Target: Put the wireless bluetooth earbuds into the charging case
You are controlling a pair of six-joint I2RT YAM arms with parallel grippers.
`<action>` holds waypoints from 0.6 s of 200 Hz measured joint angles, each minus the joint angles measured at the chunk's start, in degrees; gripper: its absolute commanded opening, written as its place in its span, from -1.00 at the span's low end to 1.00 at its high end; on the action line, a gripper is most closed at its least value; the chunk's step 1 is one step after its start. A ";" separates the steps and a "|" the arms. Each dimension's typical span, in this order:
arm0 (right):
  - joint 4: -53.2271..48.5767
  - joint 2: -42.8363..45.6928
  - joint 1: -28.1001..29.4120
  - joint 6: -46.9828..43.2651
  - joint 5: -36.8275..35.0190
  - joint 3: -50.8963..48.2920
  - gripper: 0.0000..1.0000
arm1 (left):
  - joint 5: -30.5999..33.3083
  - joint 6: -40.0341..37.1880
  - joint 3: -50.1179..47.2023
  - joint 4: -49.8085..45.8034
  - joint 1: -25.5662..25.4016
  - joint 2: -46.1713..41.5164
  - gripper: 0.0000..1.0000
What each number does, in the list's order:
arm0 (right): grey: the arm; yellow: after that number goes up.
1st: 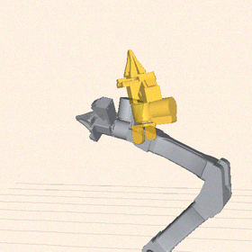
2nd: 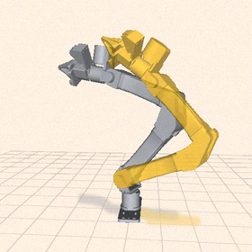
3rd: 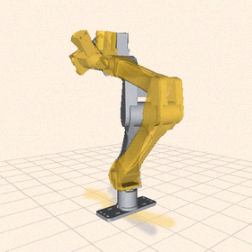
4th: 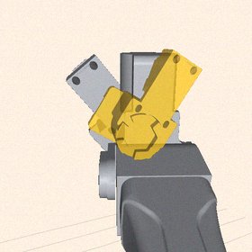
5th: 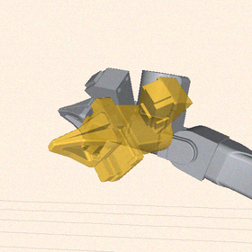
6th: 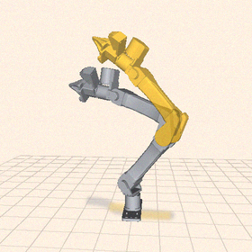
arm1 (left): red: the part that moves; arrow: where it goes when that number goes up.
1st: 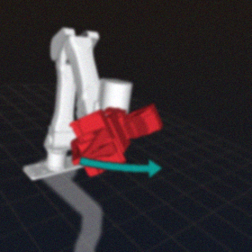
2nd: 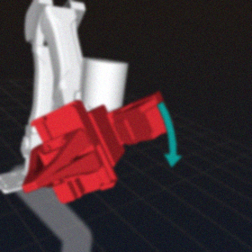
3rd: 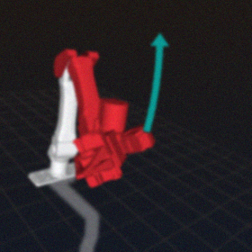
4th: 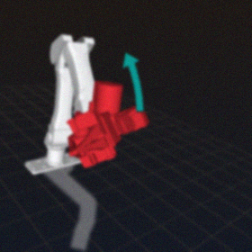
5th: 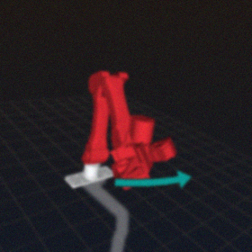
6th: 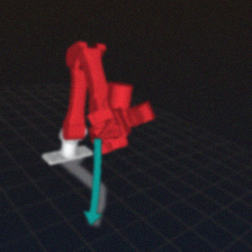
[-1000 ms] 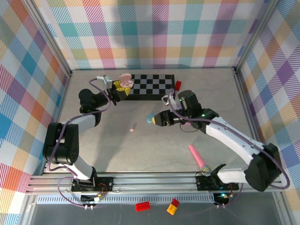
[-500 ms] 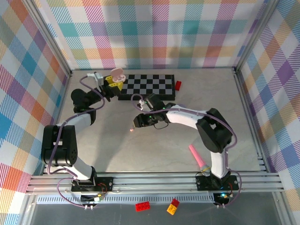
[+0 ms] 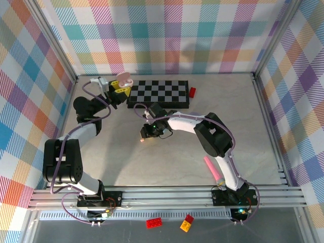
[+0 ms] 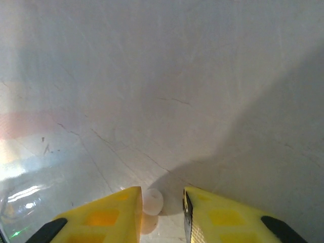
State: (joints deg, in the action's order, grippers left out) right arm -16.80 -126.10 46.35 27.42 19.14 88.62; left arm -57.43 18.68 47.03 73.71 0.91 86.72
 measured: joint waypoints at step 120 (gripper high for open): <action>-0.94 -1.70 0.22 0.87 4.07 2.05 -0.74 | -0.02 0.22 -0.04 0.00 0.00 -1.11 -0.30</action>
State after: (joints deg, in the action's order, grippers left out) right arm -17.74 -127.81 46.57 28.29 23.20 90.67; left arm -57.45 18.90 46.98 73.71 0.91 85.60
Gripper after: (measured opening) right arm 0.136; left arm 0.361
